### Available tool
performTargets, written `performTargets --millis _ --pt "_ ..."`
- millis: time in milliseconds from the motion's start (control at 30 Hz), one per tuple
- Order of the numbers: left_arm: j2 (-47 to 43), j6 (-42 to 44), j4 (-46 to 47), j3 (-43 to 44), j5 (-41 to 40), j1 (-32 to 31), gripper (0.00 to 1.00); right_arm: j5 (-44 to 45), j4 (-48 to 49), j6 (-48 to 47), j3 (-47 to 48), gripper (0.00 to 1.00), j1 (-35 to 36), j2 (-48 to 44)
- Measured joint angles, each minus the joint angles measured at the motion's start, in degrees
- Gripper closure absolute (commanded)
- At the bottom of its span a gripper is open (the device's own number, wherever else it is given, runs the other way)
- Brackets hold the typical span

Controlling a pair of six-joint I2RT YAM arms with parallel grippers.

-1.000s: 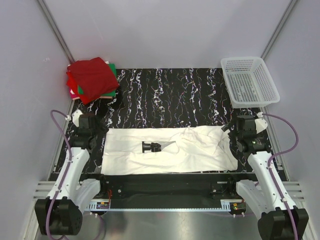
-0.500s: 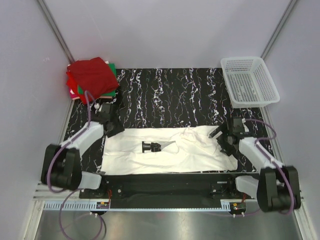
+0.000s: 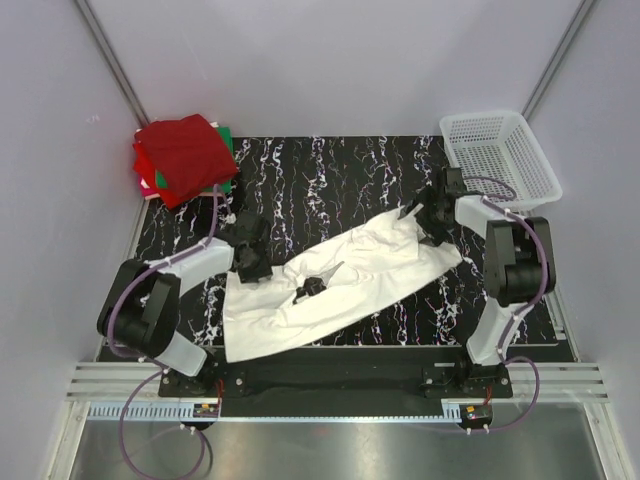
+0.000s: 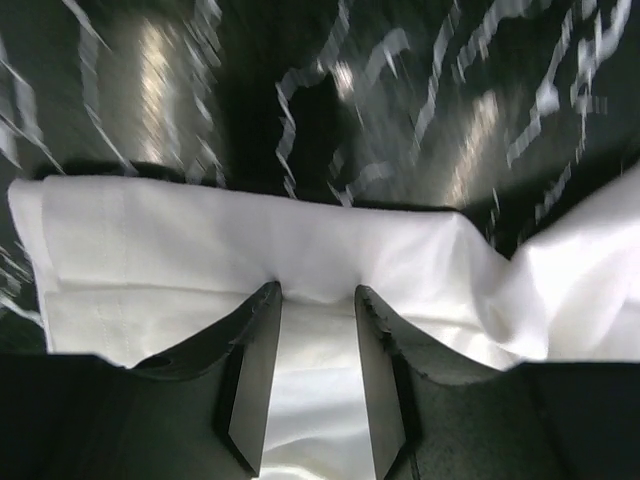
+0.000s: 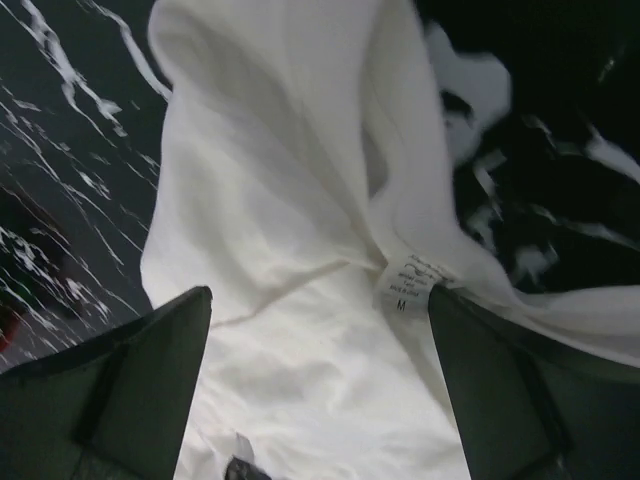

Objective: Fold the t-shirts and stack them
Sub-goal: Fold the tshirt

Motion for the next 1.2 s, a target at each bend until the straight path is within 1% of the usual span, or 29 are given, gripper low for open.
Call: performTargets --millis 100,167,333,400,500,533,600,667,700,733,767,800,900,967,1067,1100,1200 --pt "-4.1 -3.7 -0.7 -3.7 0.9 -5.0 0.59 -2.3 1.1 -0.1 9.5 0.09 0.3 7.8" --pt "-8.0 -7.3 -1.6 -7.2 1.9 -8.9 0.59 -4.0 1.7 -0.1 16.3 0.09 0.8 13.0" --pt "-18.3 -18.5 -3.7 -14.3 3.8 -21.4 0.58 -8.0 3.5 0.2 35.3 0.1 4.3 26.6" --pt "-22.0 -23.5 -3.7 -16.6 4.7 -26.0 0.56 -9.1 3.1 0.2 43.9 0.11 6.3 32.3" --pt "-27.6 -33.0 -0.2 -20.5 5.8 -35.9 0.55 -10.8 1.8 0.5 58.8 0.12 8.9 41.7" --pt "-28.9 -36.2 1.7 -21.7 6.2 -39.8 0.55 -11.4 0.7 0.6 65.7 0.13 9.7 45.6" --pt "-29.3 -42.8 6.4 -22.5 6.8 -46.5 0.55 -12.9 0.3 1.0 75.9 0.14 10.9 52.2" --pt "-28.5 -45.4 7.2 -21.5 6.5 -51.5 0.55 -15.1 1.0 1.9 85.1 0.12 11.7 58.1" --pt "-27.4 -46.6 7.2 -20.0 6.3 -53.6 0.55 -15.7 2.1 2.4 87.7 0.11 12.0 60.0" --pt "-26.2 -47.1 6.2 -18.0 5.7 -55.1 0.55 -16.7 4.3 2.9 89.0 0.09 12.1 61.5" --pt "-24.5 -47.3 4.7 -14.9 4.8 -56.4 0.56 -18.1 6.9 3.7 89.2 0.05 12.2 62.3" --pt "-22.8 -47.2 3.0 -11.4 3.5 -57.5 0.56 -19.4 9.5 4.1 89.2 0.03 12.2 63.0" --pt "-18.8 -46.1 -2.5 -0.4 -0.5 -59.0 0.56 -23.7 15.4 3.3 89.2 0.01 12.1 64.2" --pt "-18.4 -45.0 -4.5 4.2 -3.4 -59.3 0.56 -26.1 17.5 1.6 88.1 0.0 12.0 63.8" --pt "-20.1 -43.5 -9.2 6.1 -7.3 -59.2 0.46 -27.7 19.6 -2.1 79.3 0.0 11.7 58.4" --pt "-21.0 -43.2 -11.5 6.3 -9.0 -59.1 0.41 -27.5 19.8 -3.3 75.3 0.0 11.6 55.6" --pt "-24.5 -41.1 -18.0 6.3 -13.3 -57.1 0.4 -26.1 17.5 -6.7 64.3 0.01 11.4 45.4"
